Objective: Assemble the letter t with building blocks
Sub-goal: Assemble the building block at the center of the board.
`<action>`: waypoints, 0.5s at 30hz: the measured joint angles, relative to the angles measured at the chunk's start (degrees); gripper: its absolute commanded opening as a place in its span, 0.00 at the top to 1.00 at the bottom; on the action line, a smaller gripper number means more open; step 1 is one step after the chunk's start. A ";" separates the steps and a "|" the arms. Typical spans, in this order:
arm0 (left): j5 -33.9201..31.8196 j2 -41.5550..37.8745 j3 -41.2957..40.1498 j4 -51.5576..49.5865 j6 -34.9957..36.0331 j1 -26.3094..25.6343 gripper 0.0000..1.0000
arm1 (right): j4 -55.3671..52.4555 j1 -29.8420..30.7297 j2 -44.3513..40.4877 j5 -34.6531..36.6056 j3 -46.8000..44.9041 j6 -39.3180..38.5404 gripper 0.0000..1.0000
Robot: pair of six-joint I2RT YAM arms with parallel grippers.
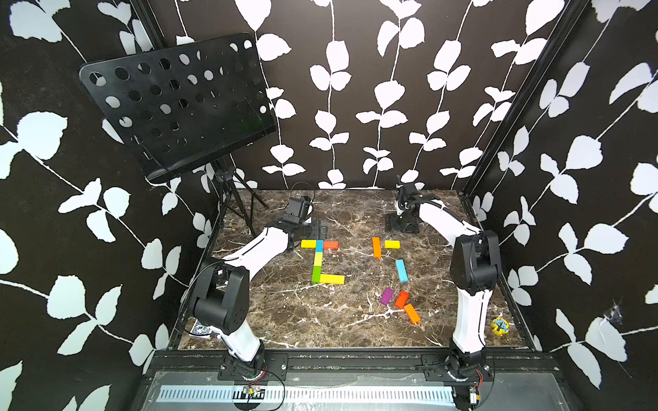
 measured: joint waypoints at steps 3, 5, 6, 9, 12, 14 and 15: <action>0.35 0.02 0.00 0.00 -0.11 0.00 0.01 | -0.94 -1.18 0.76 0.61 1.03 0.74 0.28; 0.57 0.04 0.00 -0.02 -0.31 0.00 0.01 | -1.03 -1.79 2.10 0.59 2.56 1.42 0.31; 0.66 0.04 0.00 -0.02 -0.39 0.00 0.01 | -0.92 -1.92 2.93 0.42 3.21 1.90 0.34; 0.70 0.04 0.00 -0.02 -0.44 0.00 0.01 | -0.68 -1.79 4.83 -0.33 3.76 3.26 0.44; 0.70 0.04 0.00 -0.04 -0.42 0.00 0.01 | -0.63 -1.53 6.25 -1.16 3.74 4.68 0.47; 0.70 0.04 -0.02 -0.07 -0.42 0.00 0.01 | -0.61 -1.42 6.88 -1.86 3.69 5.22 0.48; 0.68 0.04 0.00 -0.07 -0.42 0.00 0.01 | -0.52 -1.36 7.15 -2.14 3.67 5.53 0.50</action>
